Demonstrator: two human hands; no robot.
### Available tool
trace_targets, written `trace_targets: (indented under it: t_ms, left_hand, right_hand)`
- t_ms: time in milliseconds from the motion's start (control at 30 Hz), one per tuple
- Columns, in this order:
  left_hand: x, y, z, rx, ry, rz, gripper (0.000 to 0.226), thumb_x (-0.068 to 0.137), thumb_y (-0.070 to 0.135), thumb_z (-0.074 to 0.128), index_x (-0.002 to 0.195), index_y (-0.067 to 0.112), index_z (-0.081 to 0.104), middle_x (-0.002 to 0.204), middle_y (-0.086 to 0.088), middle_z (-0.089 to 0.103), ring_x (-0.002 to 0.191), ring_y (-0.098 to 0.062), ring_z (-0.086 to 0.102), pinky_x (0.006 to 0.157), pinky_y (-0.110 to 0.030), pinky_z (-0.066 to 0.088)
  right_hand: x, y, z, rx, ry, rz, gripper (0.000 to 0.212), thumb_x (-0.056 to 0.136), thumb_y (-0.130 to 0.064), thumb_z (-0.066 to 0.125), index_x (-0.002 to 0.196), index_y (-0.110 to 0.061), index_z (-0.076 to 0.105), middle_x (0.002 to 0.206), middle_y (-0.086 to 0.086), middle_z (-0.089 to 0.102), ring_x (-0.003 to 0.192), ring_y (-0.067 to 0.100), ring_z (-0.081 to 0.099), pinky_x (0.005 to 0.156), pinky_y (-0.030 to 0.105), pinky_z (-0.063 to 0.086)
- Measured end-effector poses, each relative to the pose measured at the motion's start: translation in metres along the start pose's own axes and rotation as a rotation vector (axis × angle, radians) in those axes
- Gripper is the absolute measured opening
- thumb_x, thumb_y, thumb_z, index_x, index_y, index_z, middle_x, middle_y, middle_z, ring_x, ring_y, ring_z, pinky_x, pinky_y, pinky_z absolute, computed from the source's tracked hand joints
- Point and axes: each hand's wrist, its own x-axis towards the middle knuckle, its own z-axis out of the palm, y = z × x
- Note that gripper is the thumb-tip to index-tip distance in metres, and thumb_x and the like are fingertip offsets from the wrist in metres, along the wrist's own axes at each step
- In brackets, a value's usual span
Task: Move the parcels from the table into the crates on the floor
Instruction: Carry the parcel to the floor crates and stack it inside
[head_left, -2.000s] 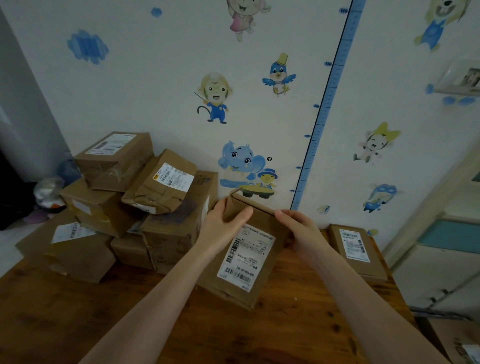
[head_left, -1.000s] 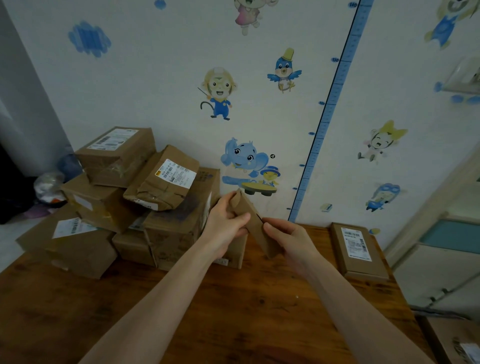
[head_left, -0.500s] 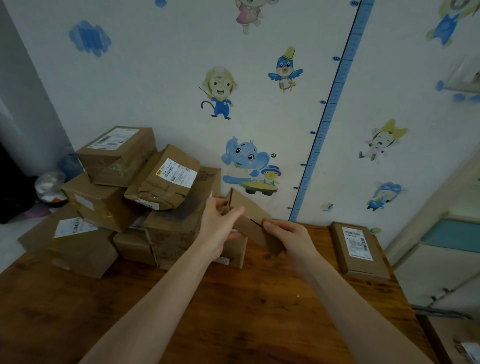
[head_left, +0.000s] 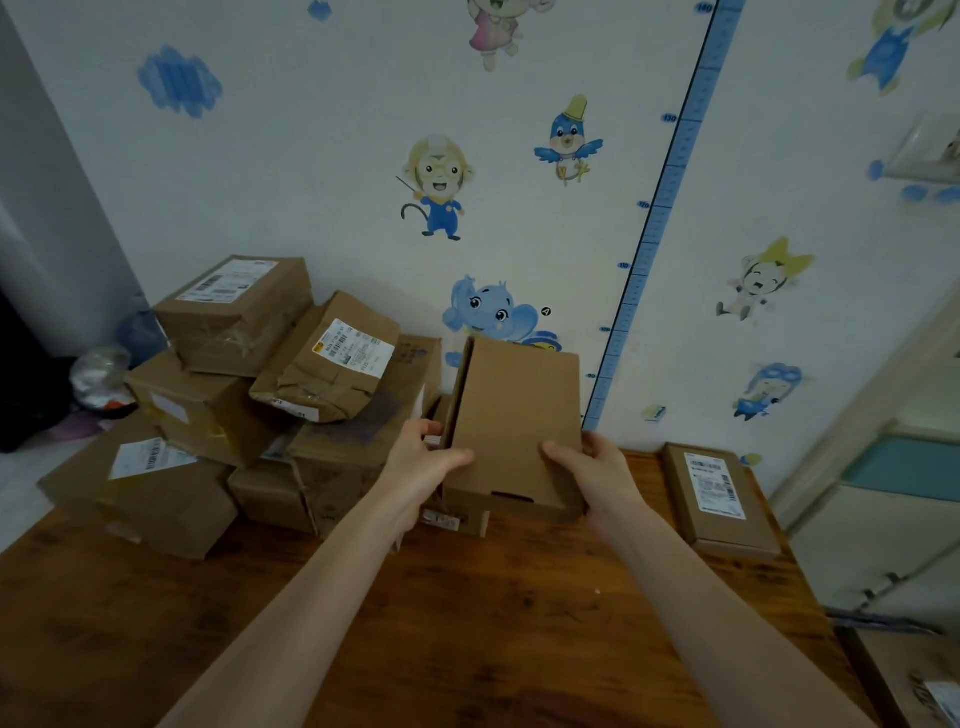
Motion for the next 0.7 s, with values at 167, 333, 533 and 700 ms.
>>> trace_targets:
  t_ms: [167,333,533,700]
  left_hand:
    - [-0.0040,0.0004,0.0007,-0.012,-0.061,0.058,0.057,0.086,0.020,0.069,0.136,0.019,0.041,0.123,-0.002,0.055,0.108,-0.018,0.053,0.091,-0.036,0.046]
    - [-0.0036,-0.0019,-0.0006,-0.040,-0.019,0.108,0.057,0.084,0.008,0.068,0.135,0.014,0.042,0.120,-0.003,0.056,0.107,-0.019,0.055,0.089,-0.036,0.048]
    - [-0.0062,-0.0032,-0.0013,-0.096,0.009,0.177,0.053,0.084,0.021,0.070,0.131,0.016,0.046,0.119,-0.002,0.059,0.109,-0.019,0.057,0.093,-0.039,0.048]
    - [-0.0071,-0.0038,0.0025,-0.053,-0.032,0.195,0.049,0.085,0.016,0.069,0.130,0.018,0.048,0.120,-0.001,0.059,0.107,-0.017,0.058,0.086,-0.036,0.050]
  right_hand:
    - [-0.0021,-0.0007,-0.0020,0.005,-0.112,0.049,0.045,0.083,-0.017,0.071,0.121,-0.016,0.047,0.109,0.004,0.058,0.100,0.022,0.056,0.077,0.038,0.050]
    - [-0.0010,0.0024,-0.0002,0.039,-0.105,0.031,0.037,0.085,-0.025,0.069,0.115,-0.016,0.049,0.110,0.003,0.059,0.107,0.023,0.055,0.099,0.044,0.044]
    - [-0.0039,-0.0004,-0.0035,0.004,-0.151,0.000,0.030,0.086,-0.027,0.068,0.109,-0.018,0.051,0.108,0.001,0.060,0.101,0.018,0.056,0.089,0.037,0.046]
    - [-0.0080,-0.0007,-0.0009,0.072,-0.087,-0.088,0.028,0.089,-0.033,0.062,0.113,-0.023,0.050,0.106,-0.006,0.059,0.095,0.011,0.056,0.073,0.028,0.046]
